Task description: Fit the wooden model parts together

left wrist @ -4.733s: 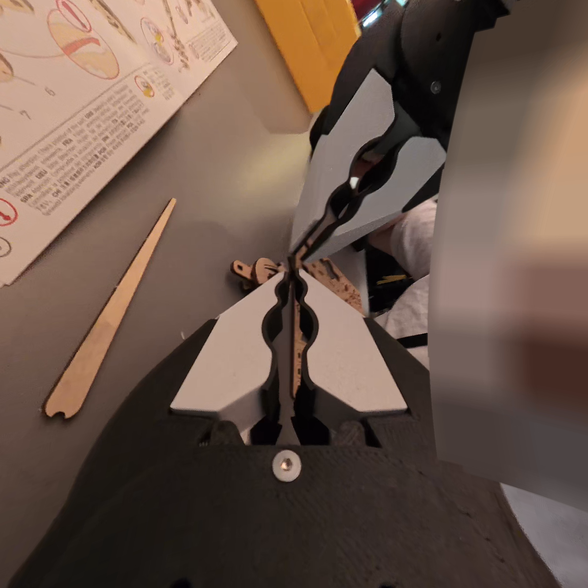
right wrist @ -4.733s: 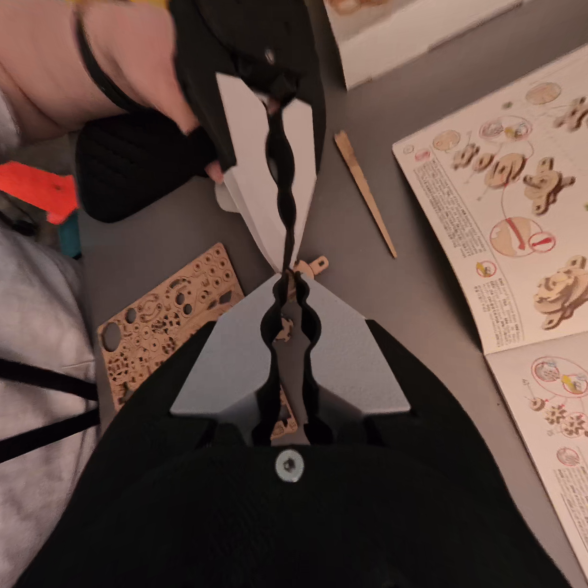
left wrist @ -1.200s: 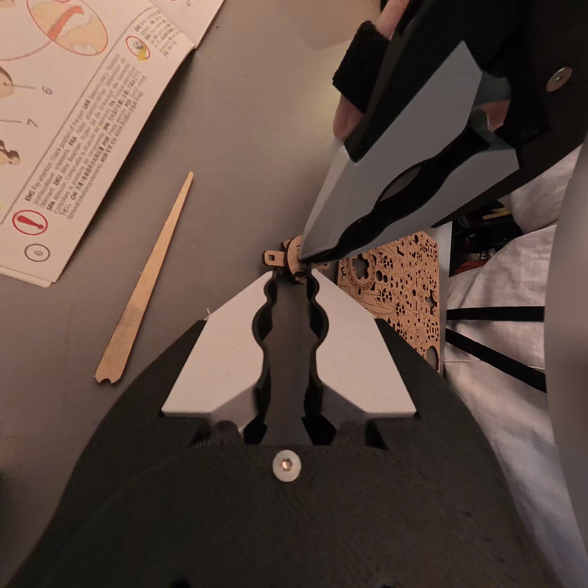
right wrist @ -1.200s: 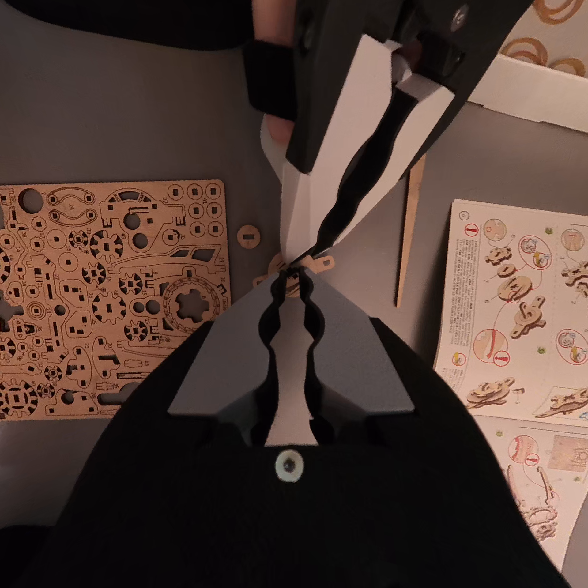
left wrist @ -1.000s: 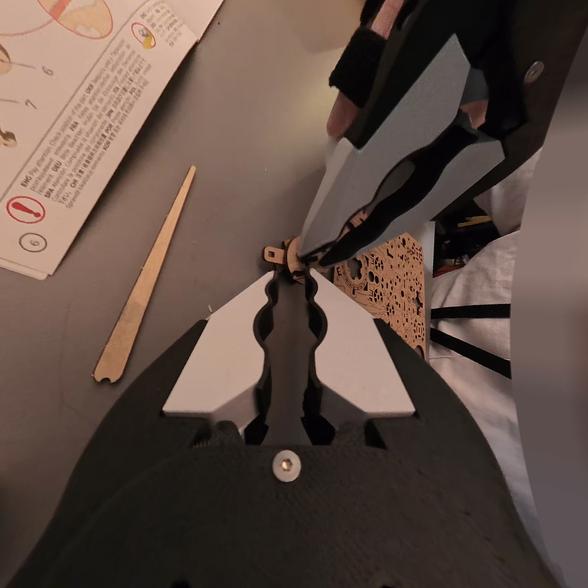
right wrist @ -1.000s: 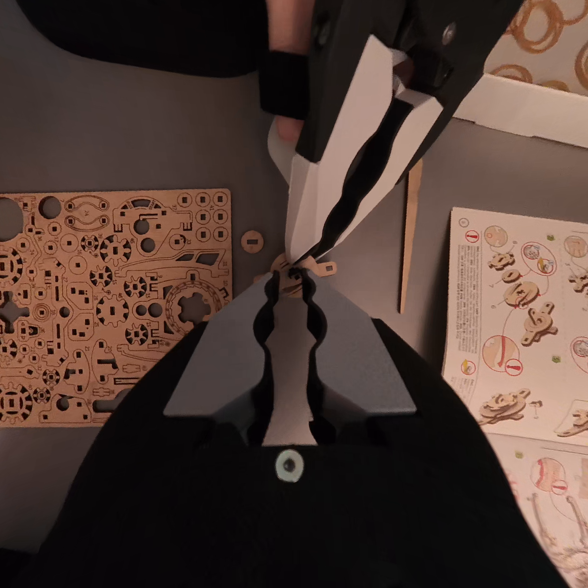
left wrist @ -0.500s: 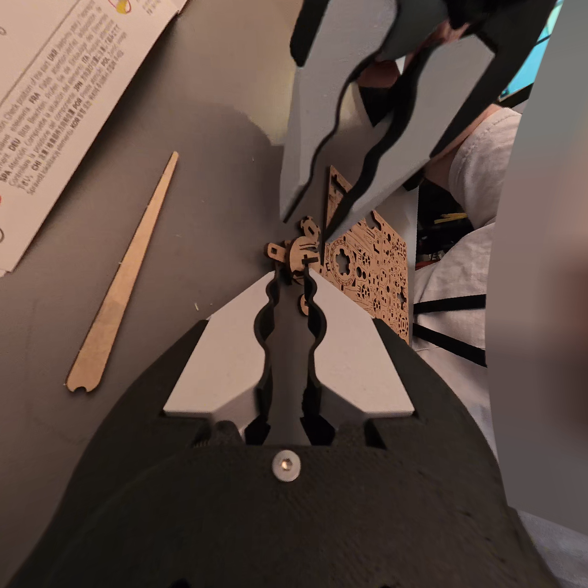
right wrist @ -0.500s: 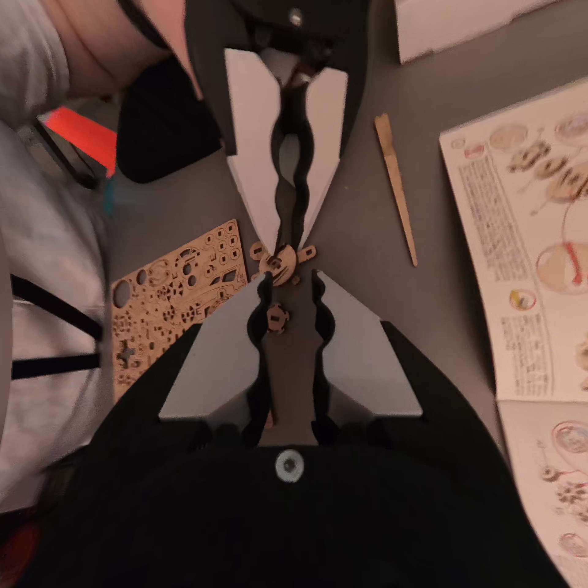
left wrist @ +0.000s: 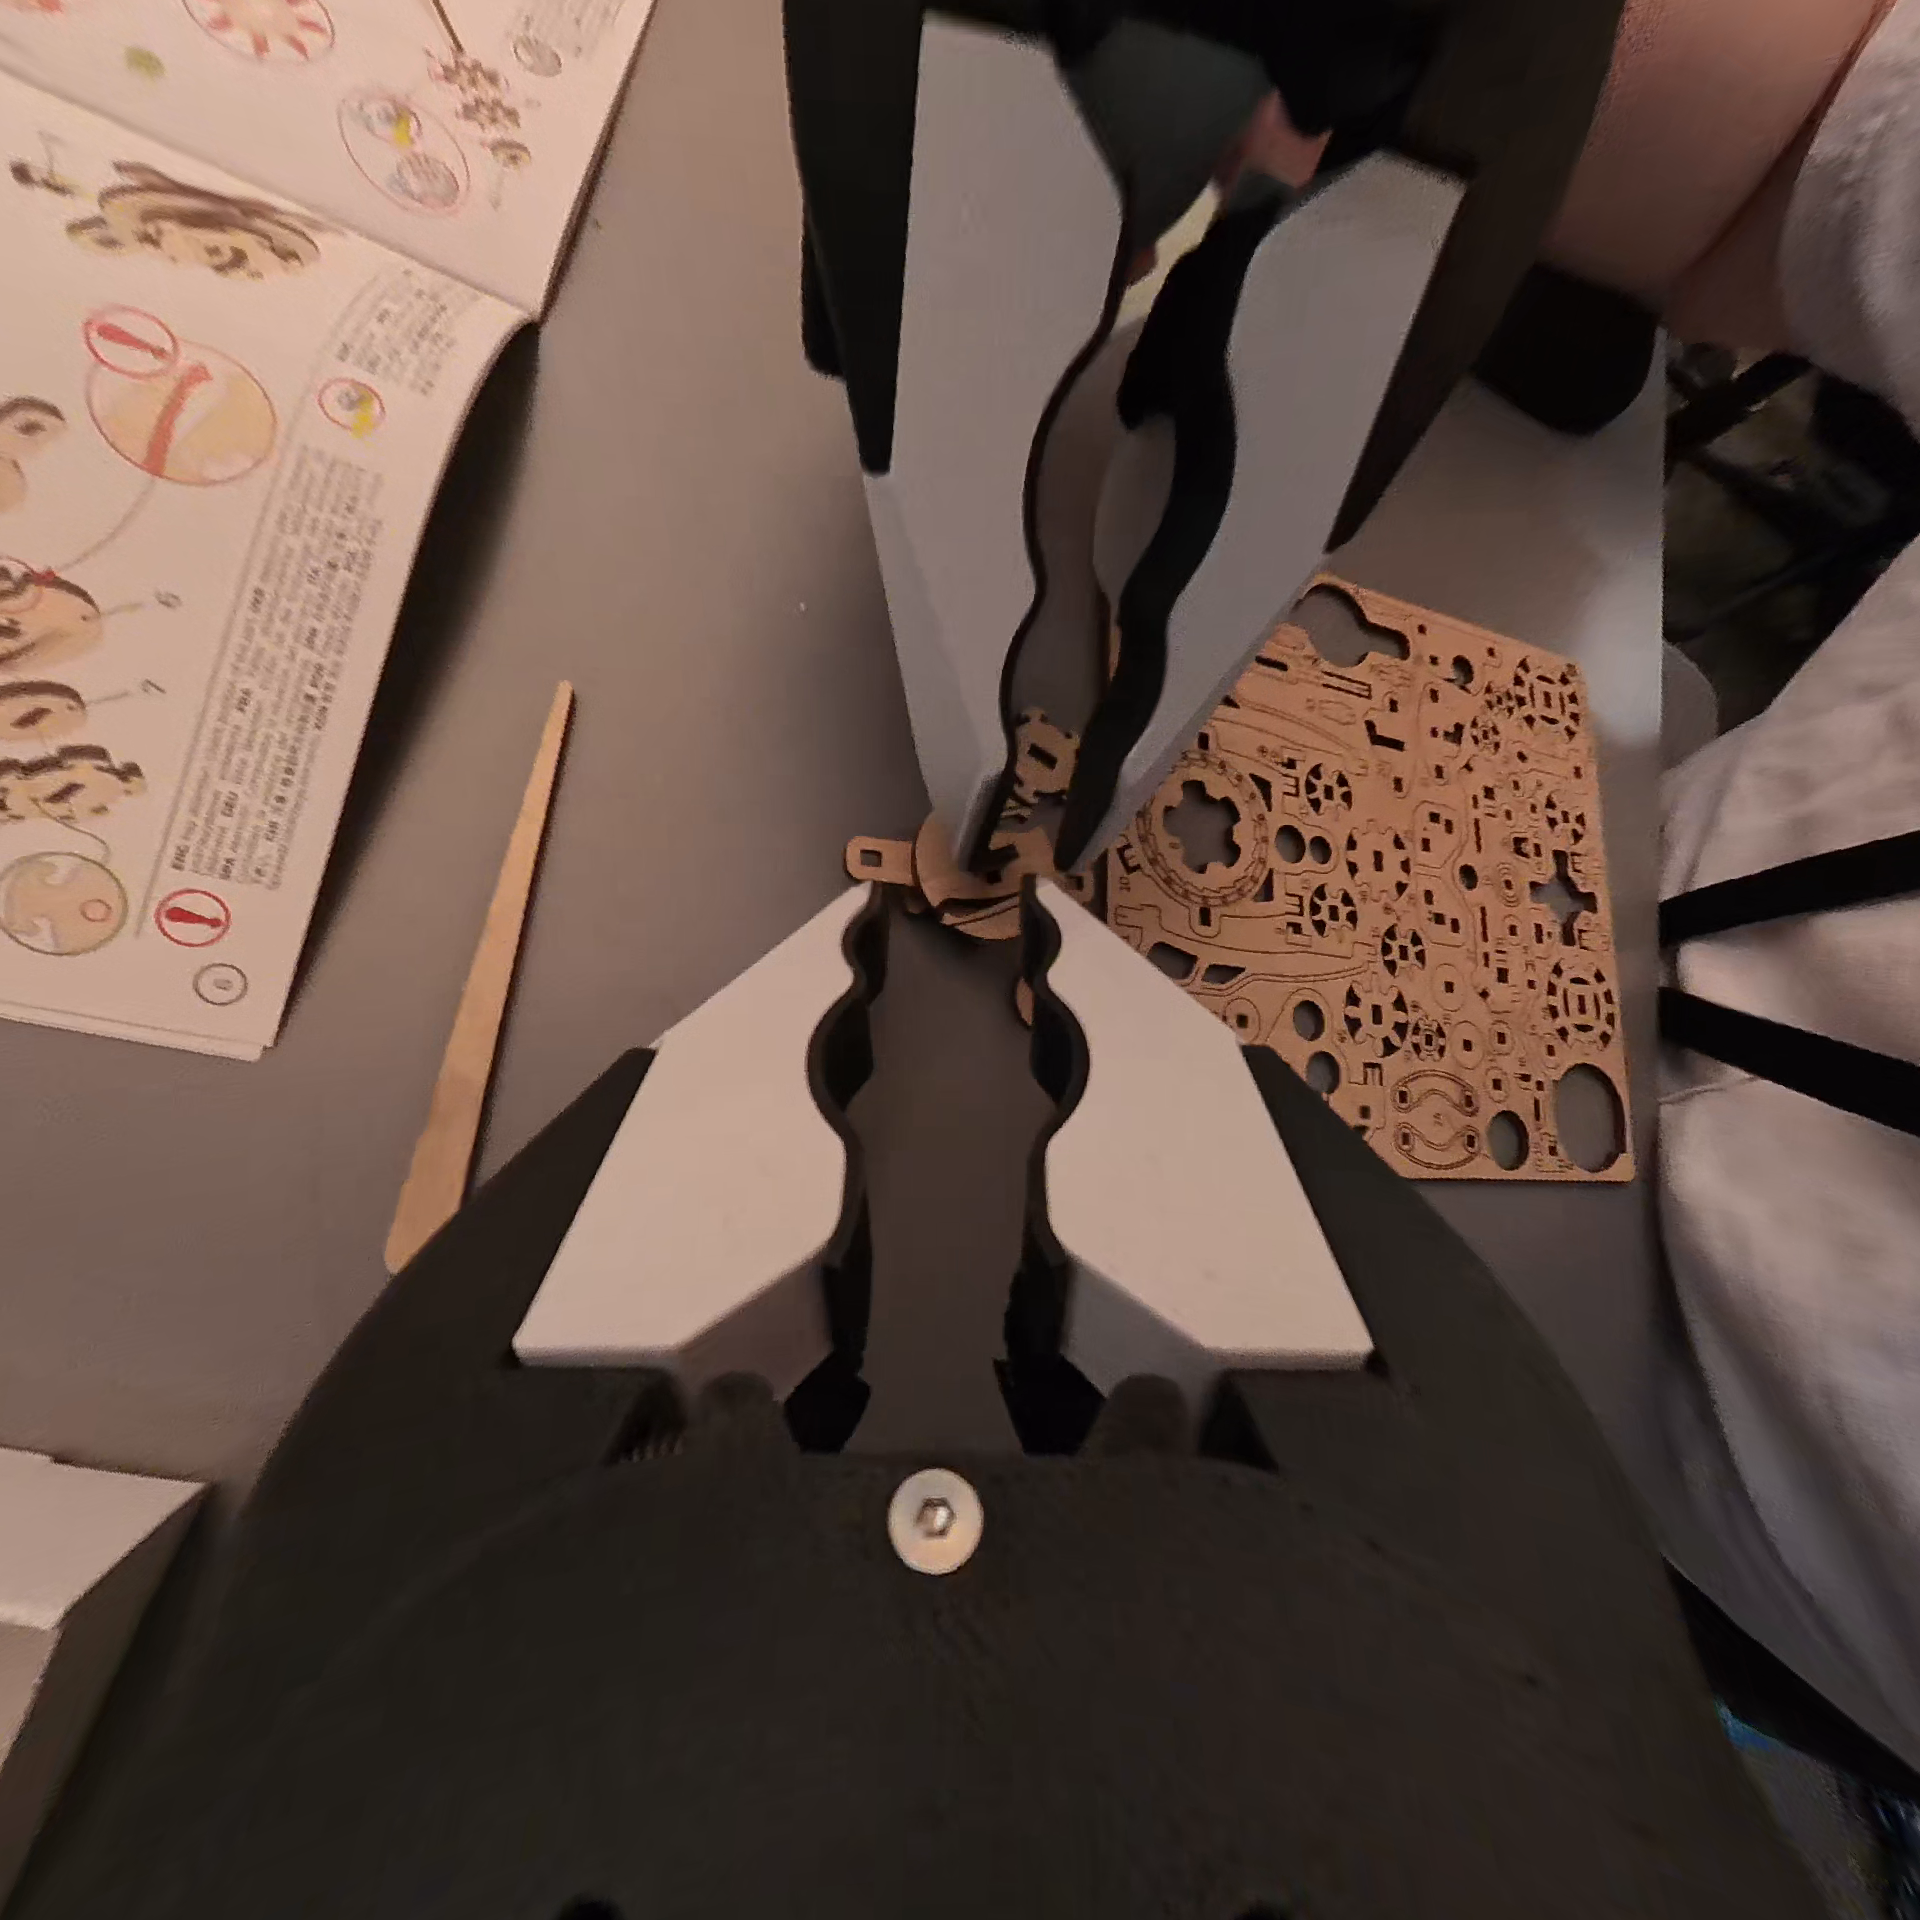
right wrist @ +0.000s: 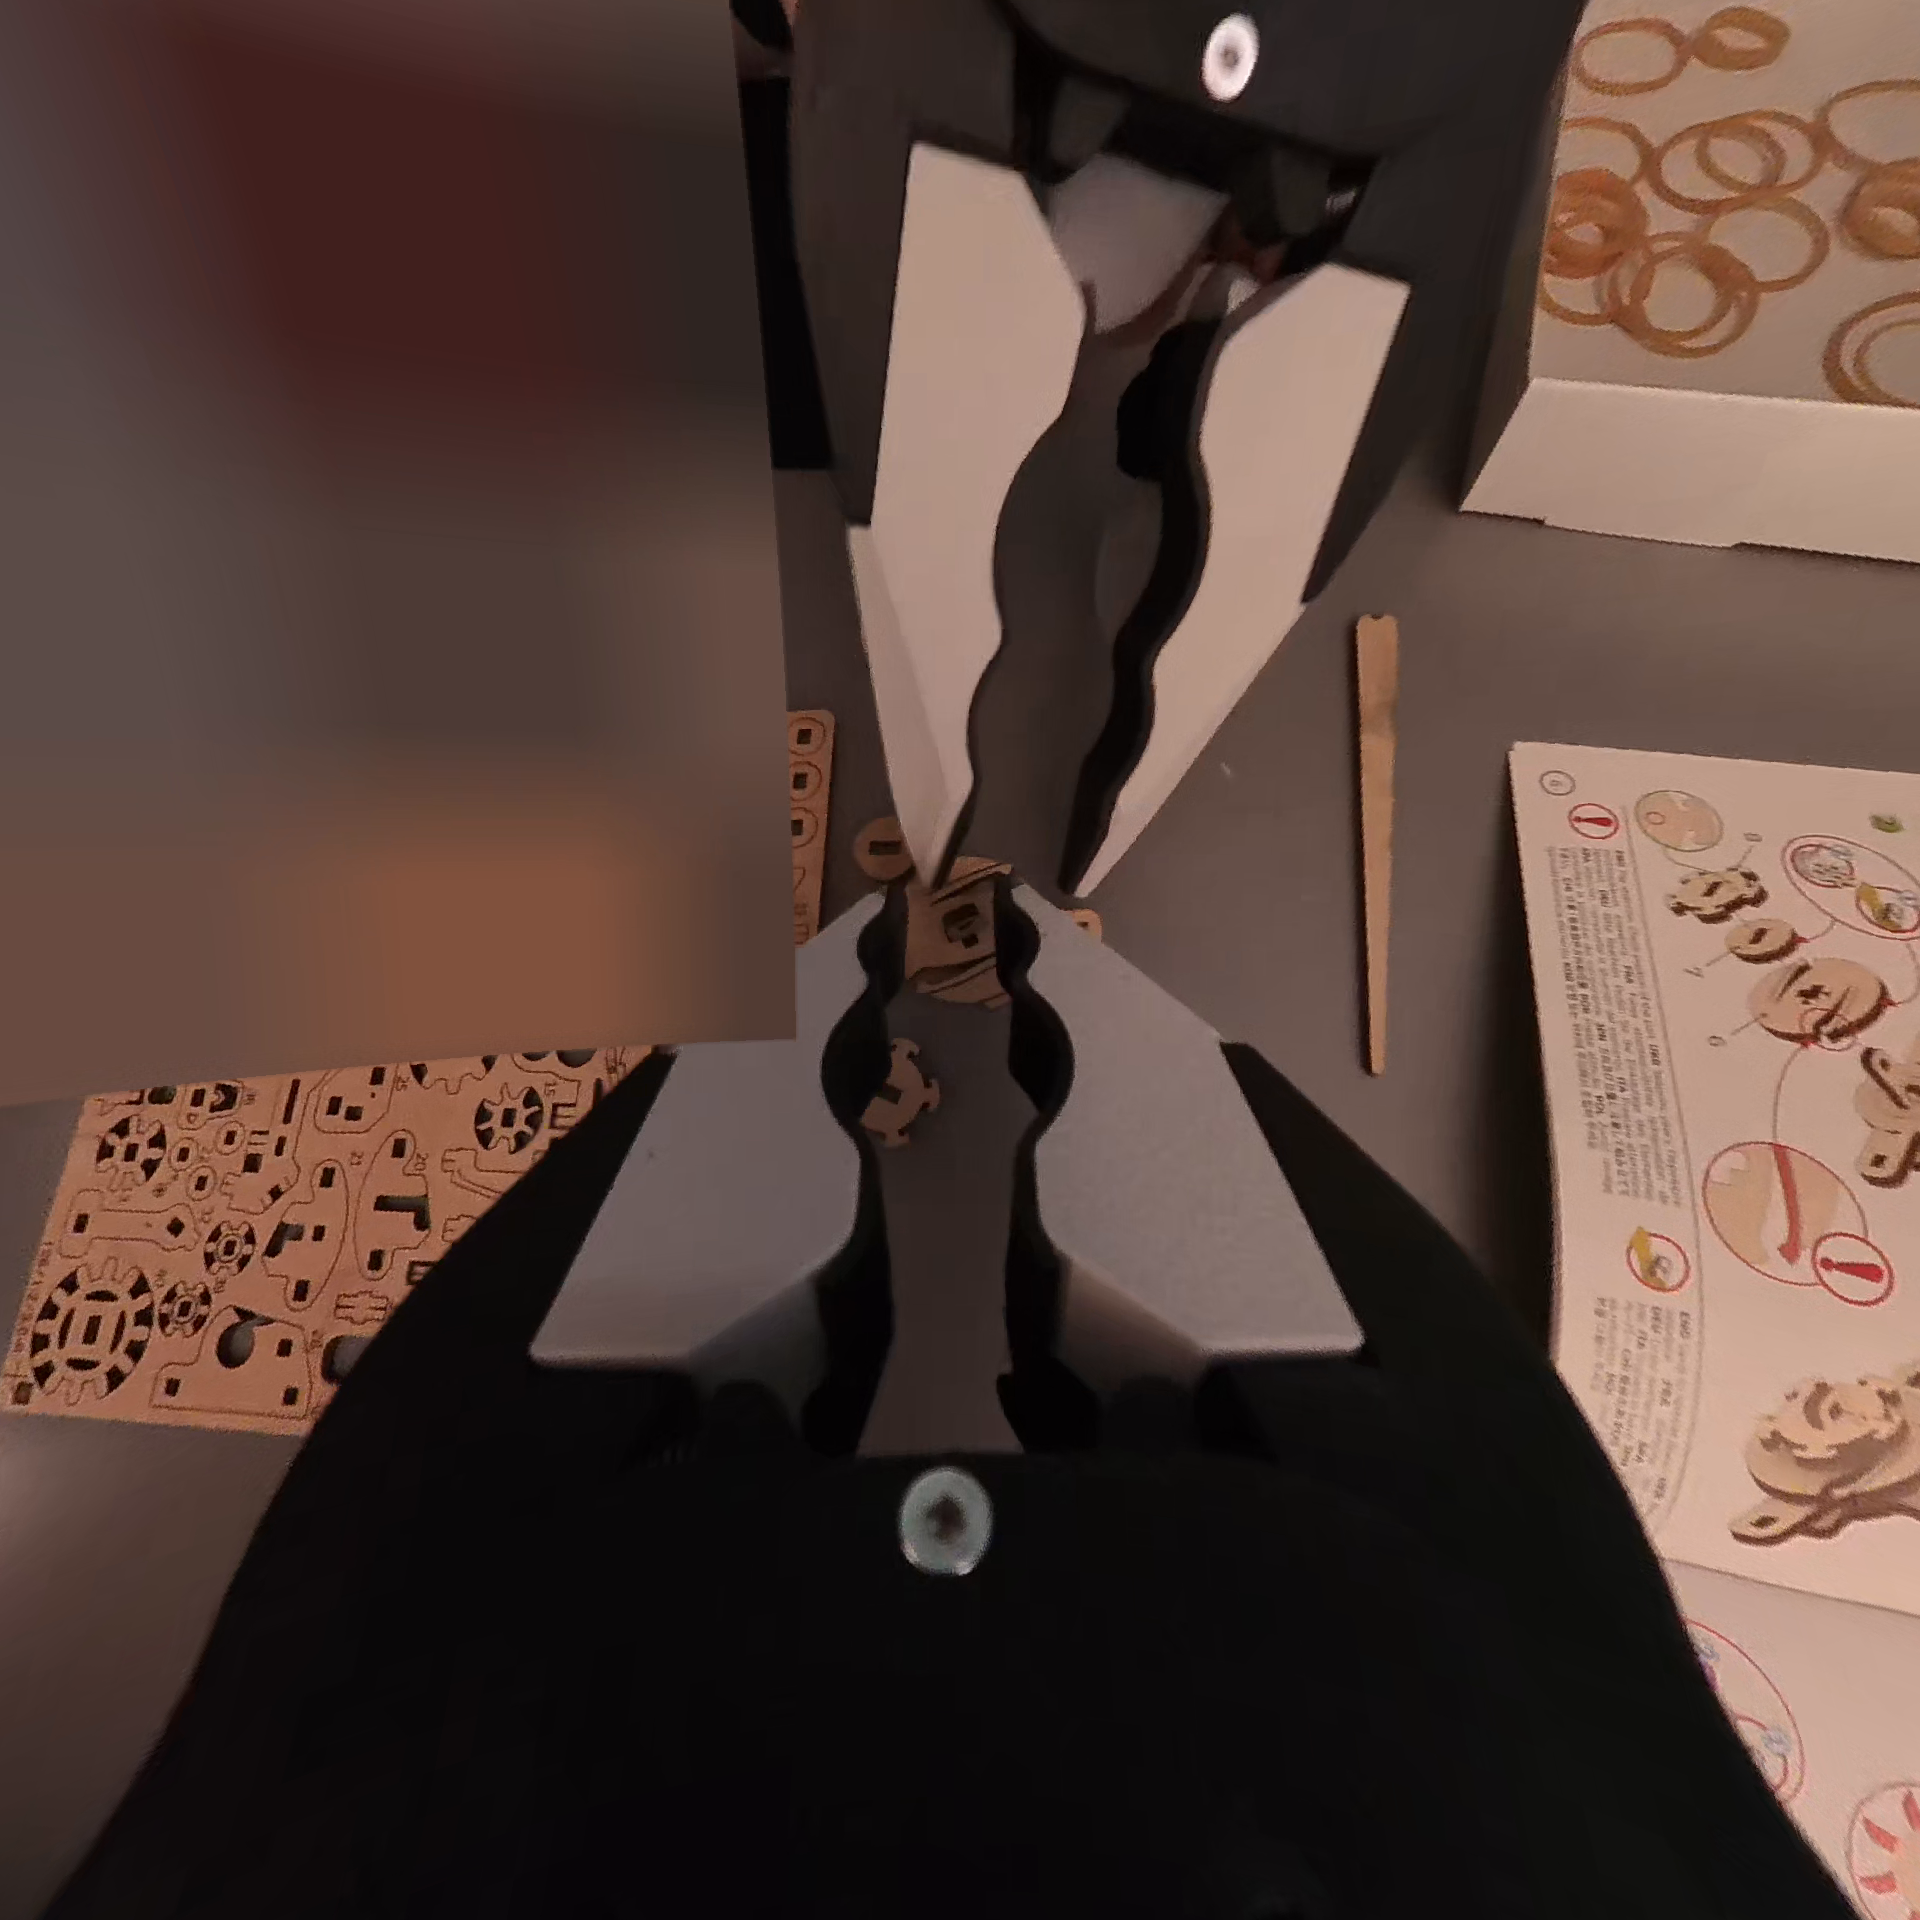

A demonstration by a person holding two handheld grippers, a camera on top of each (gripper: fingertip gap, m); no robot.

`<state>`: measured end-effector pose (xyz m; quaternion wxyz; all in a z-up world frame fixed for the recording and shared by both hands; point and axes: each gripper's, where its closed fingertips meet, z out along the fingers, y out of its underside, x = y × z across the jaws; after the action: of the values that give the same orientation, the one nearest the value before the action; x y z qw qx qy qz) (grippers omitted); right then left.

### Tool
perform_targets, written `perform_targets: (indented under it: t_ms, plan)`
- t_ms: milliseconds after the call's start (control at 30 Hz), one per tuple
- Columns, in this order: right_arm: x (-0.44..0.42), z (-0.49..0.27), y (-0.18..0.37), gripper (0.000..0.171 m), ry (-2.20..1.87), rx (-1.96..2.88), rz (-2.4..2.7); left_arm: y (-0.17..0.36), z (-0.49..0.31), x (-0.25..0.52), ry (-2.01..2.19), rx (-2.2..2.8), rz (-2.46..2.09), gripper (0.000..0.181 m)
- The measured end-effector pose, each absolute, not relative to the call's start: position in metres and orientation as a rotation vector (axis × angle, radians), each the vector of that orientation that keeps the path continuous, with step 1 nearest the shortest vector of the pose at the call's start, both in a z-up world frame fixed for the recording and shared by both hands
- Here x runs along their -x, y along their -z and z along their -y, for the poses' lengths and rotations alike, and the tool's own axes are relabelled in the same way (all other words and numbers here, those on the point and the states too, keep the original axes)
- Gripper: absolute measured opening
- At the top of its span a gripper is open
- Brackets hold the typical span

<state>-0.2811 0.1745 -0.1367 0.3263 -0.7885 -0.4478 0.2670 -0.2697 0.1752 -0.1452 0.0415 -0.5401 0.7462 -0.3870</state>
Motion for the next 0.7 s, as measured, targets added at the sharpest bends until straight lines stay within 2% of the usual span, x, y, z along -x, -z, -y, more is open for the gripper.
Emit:
perform_targets:
  t_ms: [200,700]
  plan:
    - [0.2816,-0.1758,0.1445,0.013,-0.698,2.075,1.182,0.1439,-0.1717,0.2738,1.215,1.608,-2.33,0.014]
    - [0.2806,-0.1725,0.147,0.014,-0.63,2.096,1.237,0.1461,-0.1732,0.2734,1.187,1.552,-2.335,0.007]
